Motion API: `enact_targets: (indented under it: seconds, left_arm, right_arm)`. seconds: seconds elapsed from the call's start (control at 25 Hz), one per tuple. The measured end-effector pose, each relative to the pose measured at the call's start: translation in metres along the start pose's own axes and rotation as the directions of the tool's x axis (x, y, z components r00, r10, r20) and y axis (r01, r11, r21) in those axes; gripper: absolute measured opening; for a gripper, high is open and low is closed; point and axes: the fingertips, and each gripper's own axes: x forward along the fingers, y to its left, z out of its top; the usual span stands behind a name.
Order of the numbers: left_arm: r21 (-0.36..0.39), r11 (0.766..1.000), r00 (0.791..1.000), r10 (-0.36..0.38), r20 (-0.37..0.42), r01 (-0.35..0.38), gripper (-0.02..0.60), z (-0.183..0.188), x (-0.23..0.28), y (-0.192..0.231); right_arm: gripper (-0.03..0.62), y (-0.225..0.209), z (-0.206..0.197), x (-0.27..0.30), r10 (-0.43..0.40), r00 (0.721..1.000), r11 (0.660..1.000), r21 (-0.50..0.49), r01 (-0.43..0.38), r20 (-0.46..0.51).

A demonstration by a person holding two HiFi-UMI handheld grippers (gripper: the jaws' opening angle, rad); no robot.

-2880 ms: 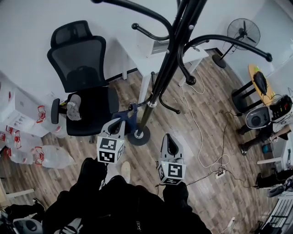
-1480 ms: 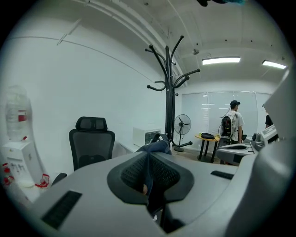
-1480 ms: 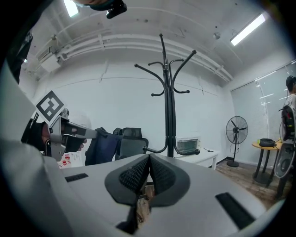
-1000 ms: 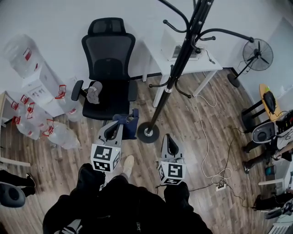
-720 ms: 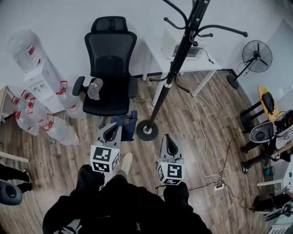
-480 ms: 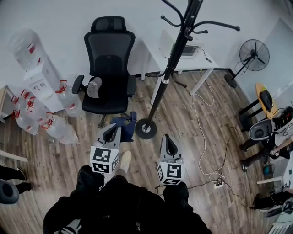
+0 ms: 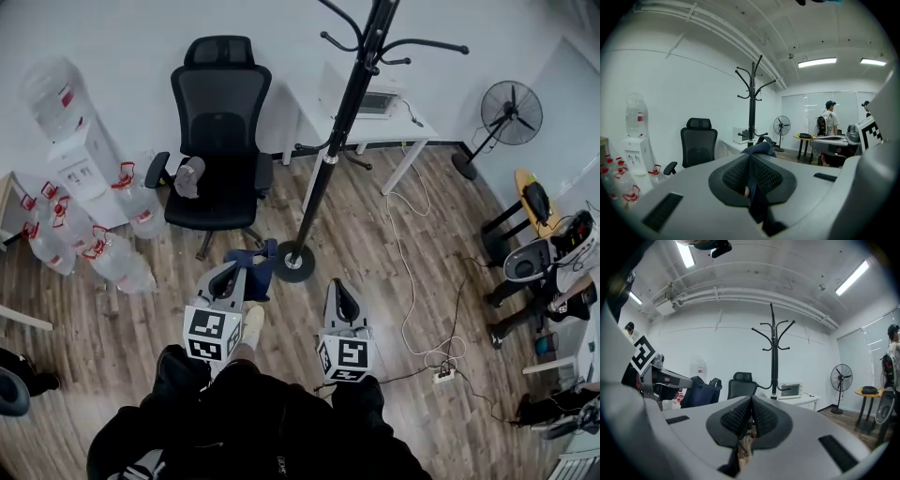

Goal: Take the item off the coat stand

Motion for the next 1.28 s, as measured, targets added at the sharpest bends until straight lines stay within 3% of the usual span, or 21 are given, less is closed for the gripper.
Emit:
enact_targets:
  seconds: [1.28]
  left_arm:
    - [0.017,1.000,1.000,-0.002,0.015,0.002,0.029,0.010,0.002,-0.001]
  right_arm:
    - [0.015,0.006,0.004,0.007,0.027,1.000,1.000,-0.009,-0.027,0.008]
